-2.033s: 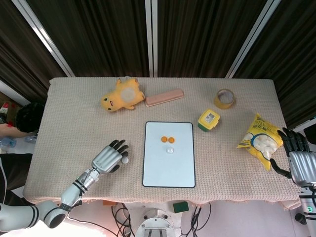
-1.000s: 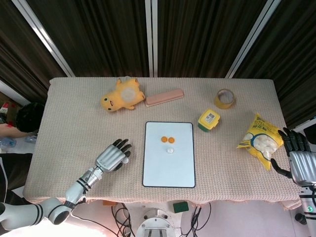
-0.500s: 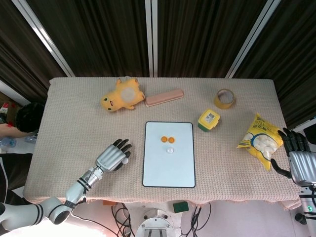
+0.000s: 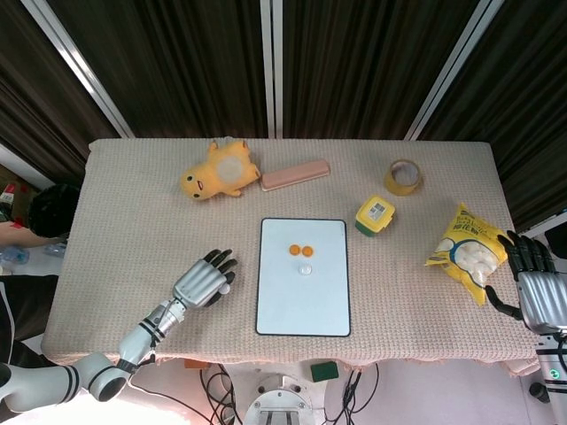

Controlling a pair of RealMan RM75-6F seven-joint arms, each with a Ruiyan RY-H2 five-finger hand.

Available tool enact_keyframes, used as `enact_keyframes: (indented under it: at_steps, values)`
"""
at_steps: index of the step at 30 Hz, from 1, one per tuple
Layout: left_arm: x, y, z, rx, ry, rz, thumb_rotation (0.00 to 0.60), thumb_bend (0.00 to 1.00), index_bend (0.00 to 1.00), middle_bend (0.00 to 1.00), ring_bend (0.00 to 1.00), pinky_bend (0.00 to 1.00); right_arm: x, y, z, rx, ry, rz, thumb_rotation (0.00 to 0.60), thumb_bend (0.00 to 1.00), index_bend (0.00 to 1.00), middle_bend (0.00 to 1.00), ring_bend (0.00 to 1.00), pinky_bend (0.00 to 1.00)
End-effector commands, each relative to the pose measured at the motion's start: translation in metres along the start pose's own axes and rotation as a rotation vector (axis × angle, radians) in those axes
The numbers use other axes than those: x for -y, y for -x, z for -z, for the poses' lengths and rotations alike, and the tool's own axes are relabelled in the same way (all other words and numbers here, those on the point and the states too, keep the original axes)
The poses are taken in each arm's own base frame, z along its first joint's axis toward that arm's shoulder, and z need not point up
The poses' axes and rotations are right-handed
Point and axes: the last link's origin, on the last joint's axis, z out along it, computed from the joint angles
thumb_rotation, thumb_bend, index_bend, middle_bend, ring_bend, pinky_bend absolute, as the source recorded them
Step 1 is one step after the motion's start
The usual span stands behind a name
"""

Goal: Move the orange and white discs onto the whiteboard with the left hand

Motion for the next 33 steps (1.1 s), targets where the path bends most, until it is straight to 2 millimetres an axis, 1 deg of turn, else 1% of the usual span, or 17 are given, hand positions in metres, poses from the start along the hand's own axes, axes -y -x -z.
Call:
enact_keyframes:
  at_steps: [1, 10, 14, 19, 23, 27, 33]
  values:
    - [0.0, 0.0, 0.0, 0.0, 0.001, 0.001, 0.6, 0.3, 0.46, 0.21, 0.09, 0.17, 0.0, 0.0, 0.0, 0.0, 0.0, 0.001, 0.6, 0.31, 0.0, 0.0, 0.0, 0.0]
    - [-0.001, -0.002, -0.001, -0.003, 0.008, 0.013, 0.6, 0.31, 0.48, 0.21, 0.09, 0.17, 0.0, 0.001, -0.001, 0.002, -0.002, 0.0, 0.6, 0.32, 0.0, 0.0, 0.0, 0.0]
    - [-0.002, -0.008, -0.003, -0.022, 0.014, 0.011, 0.6, 0.31, 0.48, 0.21, 0.09, 0.17, 0.0, 0.001, -0.001, 0.002, -0.004, -0.001, 0.6, 0.32, 0.0, 0.0, 0.0, 0.0]
    - [-0.008, -0.025, -0.012, -0.069, 0.049, -0.004, 0.6, 0.31, 0.49, 0.22, 0.09, 0.17, 0.0, 0.002, -0.001, 0.004, -0.002, 0.0, 0.6, 0.32, 0.0, 0.0, 0.0, 0.0]
    - [-0.025, -0.042, -0.029, -0.106, 0.109, -0.014, 0.6, 0.31, 0.49, 0.22, 0.09, 0.17, 0.001, 0.002, -0.002, 0.006, -0.006, 0.0, 0.6, 0.31, 0.0, 0.0, 0.0, 0.0]
    - [-0.044, -0.053, -0.05, -0.128, 0.155, -0.036, 0.6, 0.31, 0.5, 0.22, 0.09, 0.17, 0.003, 0.0, -0.003, 0.003, -0.009, 0.001, 0.6, 0.32, 0.0, 0.0, 0.0, 0.0]
    - [-0.063, -0.056, -0.089, -0.11, 0.168, -0.018, 0.6, 0.31, 0.5, 0.22, 0.09, 0.17, 0.001, -0.002, -0.003, 0.001, -0.001, 0.002, 0.6, 0.32, 0.0, 0.0, 0.0, 0.0]
